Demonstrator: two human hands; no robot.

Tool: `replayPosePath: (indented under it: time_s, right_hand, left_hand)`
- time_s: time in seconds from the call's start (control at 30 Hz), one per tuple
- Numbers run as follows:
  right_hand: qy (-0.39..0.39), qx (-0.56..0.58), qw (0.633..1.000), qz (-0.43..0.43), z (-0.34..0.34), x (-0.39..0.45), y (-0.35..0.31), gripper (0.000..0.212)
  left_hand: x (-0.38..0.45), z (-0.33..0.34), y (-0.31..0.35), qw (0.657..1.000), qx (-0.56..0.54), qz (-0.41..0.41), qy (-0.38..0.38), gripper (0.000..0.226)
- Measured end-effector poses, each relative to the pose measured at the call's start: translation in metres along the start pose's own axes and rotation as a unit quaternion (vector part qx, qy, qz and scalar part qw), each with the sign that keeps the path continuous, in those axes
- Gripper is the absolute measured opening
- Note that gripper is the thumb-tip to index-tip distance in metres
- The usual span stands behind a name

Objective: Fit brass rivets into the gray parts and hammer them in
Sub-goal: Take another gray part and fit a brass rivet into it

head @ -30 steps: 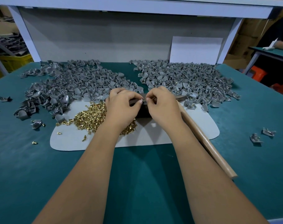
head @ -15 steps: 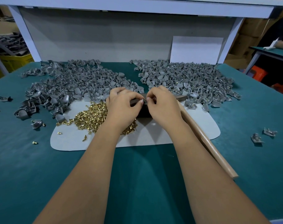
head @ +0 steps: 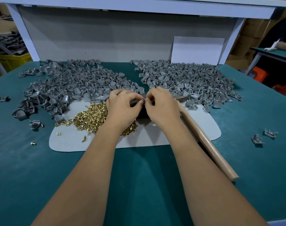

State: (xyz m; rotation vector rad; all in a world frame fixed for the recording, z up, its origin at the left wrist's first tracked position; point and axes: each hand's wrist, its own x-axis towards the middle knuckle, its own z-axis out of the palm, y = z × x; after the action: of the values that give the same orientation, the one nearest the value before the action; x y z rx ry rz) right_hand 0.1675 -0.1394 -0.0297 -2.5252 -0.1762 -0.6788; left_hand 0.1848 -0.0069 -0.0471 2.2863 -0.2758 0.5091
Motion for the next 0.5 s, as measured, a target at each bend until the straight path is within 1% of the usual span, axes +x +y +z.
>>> replayPosePath:
  time_s: [0.1, 0.23, 0.4, 0.5]
  right_hand:
    - [0.0, 0.002, 1.0, 0.007, 0.0, 0.0, -0.002, 0.01]
    - [-0.001, -0.018, 1.0, 0.003, 0.0, -0.001, -0.006, 0.012]
    - [-0.029, -0.095, 0.995, -0.019, -0.003, 0.002, -0.009, 0.015]
    - [-0.033, -0.112, 0.993, -0.012, -0.004, 0.005, -0.014, 0.016]
  left_hand:
    - [0.0, -0.001, 0.001, 1.0, 0.0, -0.007, -0.003, 0.013]
    - [-0.001, 0.0, 0.002, 1.0, 0.0, -0.015, -0.001, 0.009]
    - [-0.001, 0.002, 0.001, 1.0, -0.008, -0.019, 0.002, 0.011]
    - [-0.001, 0.001, 0.001, 1.0, -0.01, -0.011, 0.018, 0.013]
